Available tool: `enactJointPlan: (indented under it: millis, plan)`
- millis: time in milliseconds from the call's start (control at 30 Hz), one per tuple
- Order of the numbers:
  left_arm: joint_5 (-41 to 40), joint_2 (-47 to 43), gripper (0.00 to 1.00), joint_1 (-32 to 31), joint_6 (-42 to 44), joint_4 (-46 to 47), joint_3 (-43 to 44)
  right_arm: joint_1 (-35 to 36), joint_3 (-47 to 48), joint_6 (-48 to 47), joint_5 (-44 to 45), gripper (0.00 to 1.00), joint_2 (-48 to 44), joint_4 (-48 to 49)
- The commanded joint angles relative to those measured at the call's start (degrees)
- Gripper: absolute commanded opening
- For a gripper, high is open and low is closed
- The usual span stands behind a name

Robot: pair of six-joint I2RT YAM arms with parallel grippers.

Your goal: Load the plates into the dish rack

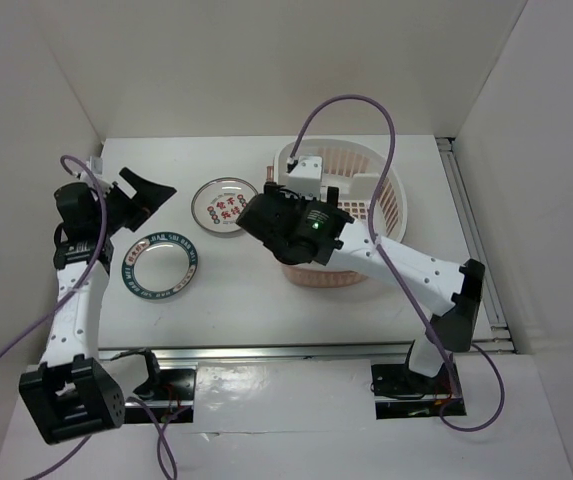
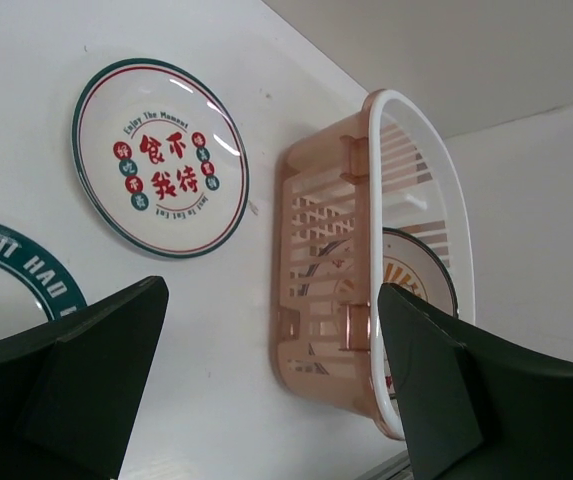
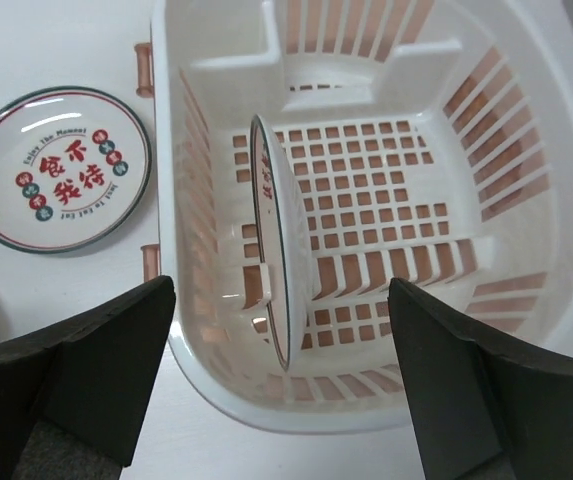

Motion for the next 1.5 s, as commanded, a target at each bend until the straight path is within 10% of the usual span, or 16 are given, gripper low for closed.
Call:
enactJointPlan:
  millis: [0,267,633,1467]
  plan:
    - [0.67,5.96,1.0,-0.1,-2.58,8.61,0.32,3.41,8.0,-1.24,8.11,0.94,-2.61,-10.23]
    - [-1.18,29.52,1.0,-0.27,-6.36,22.49,7.95,18.77,-3.03,-23.98,0.22,1.0,-14.79,11.16]
    - [-7.86,59.59,0.98,-5.37,8.4,8.97,37.75,24.68,-10.43,-28.31,-2.17,1.0,-24.14,19.1]
    - [-4.17,69.45,0.73,-9.24,13.24,-3.26,41.81,25.21,-11.48,-32.61,-3.84,1.0,-30.64,23.24]
